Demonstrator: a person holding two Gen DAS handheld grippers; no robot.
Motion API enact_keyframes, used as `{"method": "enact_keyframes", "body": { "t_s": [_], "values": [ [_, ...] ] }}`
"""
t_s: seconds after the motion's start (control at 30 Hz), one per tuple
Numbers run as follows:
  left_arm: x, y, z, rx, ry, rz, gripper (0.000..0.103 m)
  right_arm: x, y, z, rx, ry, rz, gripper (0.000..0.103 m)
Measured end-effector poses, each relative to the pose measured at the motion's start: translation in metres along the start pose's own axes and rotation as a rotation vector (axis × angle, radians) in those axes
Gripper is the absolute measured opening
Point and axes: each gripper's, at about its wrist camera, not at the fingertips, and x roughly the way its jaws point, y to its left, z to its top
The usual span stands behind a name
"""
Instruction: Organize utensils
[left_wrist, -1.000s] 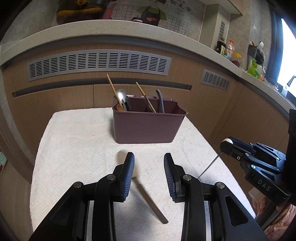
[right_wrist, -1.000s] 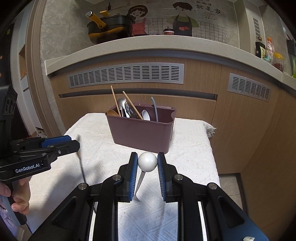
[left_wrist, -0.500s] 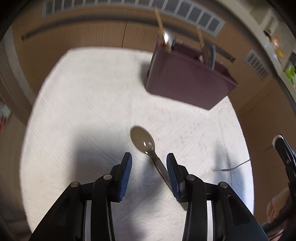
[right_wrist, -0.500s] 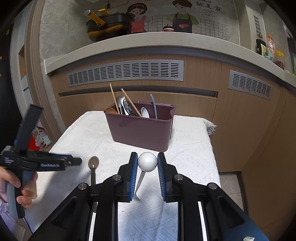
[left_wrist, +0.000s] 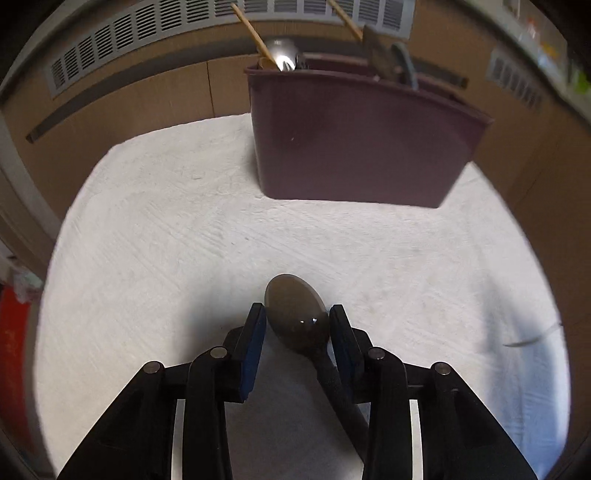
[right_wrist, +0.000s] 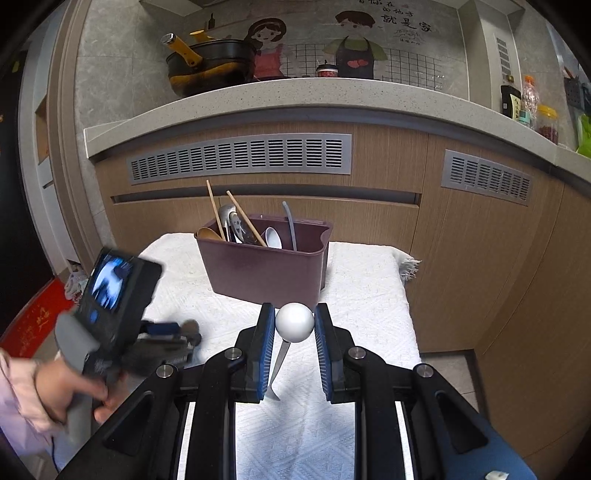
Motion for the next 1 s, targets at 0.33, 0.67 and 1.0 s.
{"method": "enact_keyframes", "body": {
  "t_s": [0.33, 0.67, 1.0],
  "values": [
    [-0.097, 0.007, -0.007, 0.017, -0.306, -0.064, 0.036, -0.001, 0.004, 0.004, 0.024, 0.006, 0.015, 0.02],
    [-0.1, 0.017, 0.005, 0.012, -0.331, -0.086, 0.033, 0.001, 0.009, 0.006, 0.001, 0.01, -0.003, 0.02],
    [-0.115, 0.015, 0.011, 0.023, -0.37, -0.084, 0.029, 0.001, 0.011, 0.008, -0.011, 0.009, 0.0, 0.02]
  ]
}}
